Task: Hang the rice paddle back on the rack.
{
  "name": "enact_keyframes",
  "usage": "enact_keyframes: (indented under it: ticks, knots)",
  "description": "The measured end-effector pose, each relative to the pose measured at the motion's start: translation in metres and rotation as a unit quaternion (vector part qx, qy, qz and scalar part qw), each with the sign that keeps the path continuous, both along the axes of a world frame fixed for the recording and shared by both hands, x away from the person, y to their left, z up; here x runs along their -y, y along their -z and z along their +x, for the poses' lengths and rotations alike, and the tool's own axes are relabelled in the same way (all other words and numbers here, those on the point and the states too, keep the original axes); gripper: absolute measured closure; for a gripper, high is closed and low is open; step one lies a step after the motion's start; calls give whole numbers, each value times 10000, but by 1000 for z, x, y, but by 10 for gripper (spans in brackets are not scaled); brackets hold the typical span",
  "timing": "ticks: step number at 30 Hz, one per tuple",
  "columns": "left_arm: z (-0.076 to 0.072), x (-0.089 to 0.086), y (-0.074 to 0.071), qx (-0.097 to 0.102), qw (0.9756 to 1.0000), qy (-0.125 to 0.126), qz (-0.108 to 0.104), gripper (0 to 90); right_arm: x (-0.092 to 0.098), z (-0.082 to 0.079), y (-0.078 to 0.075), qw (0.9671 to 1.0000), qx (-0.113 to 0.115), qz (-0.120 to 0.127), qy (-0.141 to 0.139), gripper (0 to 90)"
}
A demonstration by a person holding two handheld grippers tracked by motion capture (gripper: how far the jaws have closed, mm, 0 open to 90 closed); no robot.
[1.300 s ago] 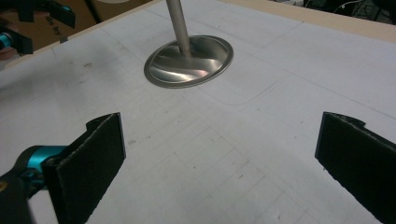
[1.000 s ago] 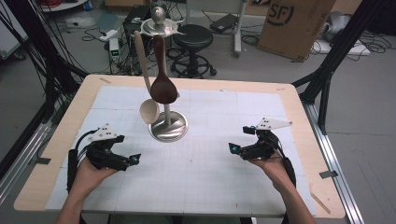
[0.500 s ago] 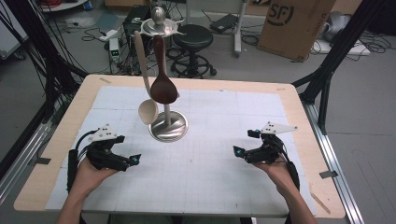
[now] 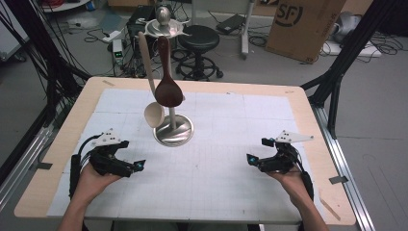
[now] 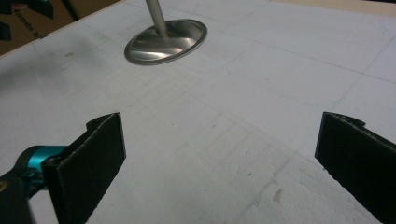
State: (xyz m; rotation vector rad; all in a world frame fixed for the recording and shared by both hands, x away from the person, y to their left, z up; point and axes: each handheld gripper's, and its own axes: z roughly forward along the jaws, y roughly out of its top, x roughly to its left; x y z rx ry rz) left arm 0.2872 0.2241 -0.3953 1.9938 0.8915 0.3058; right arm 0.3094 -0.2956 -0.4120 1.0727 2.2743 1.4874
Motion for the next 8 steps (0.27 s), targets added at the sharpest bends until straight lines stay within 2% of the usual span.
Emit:
enact_keyframes:
  ticks: [8]
  knots:
    - [3, 2, 3, -40, 10000, 10, 30, 16, 9, -5, 7, 9999, -49, 49, 122, 8]
